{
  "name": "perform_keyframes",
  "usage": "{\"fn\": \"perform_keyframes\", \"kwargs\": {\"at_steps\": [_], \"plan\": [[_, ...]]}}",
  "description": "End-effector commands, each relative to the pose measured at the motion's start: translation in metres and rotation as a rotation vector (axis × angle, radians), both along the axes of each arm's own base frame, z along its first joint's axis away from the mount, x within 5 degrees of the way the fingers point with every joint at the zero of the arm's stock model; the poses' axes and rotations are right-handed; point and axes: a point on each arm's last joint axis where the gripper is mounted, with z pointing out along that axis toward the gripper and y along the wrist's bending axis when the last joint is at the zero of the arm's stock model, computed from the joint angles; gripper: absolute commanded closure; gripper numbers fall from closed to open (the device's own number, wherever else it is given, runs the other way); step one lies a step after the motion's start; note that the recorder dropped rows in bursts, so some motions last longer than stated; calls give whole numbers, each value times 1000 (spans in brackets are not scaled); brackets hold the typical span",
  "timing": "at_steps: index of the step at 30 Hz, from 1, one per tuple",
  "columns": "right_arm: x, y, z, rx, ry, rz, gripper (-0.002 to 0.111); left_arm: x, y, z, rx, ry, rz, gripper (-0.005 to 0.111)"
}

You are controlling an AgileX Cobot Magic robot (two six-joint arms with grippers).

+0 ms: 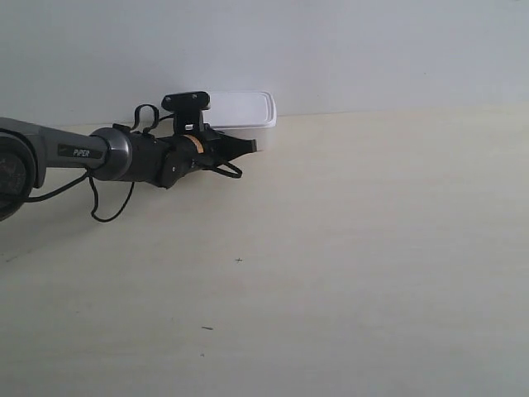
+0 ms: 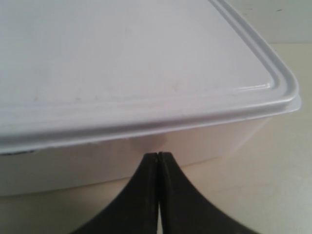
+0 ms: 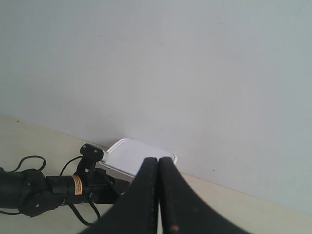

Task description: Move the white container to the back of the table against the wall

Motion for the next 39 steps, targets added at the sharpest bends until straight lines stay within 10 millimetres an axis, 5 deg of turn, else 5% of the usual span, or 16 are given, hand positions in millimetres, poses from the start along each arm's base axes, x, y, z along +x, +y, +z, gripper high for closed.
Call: {"fn": "perform_keyframes", "kwargs": {"at_steps": [1, 9, 18, 29, 39], "plan": [[-2, -1, 0, -2, -2, -1, 108, 6, 9, 11, -19, -26, 27, 107], [-2, -1, 0, -2, -2, -2, 108, 1, 11, 13, -12, -2, 28, 107], [-1, -2, 1, -1, -11, -14, 108, -32, 20, 33, -6, 23, 27, 107], [-4, -6, 3, -49, -49, -37, 108, -129, 50, 66, -91, 181, 156, 107], [-19, -14, 18, 134, -61, -91, 108, -235, 79, 132, -98, 112, 149, 107]]}}
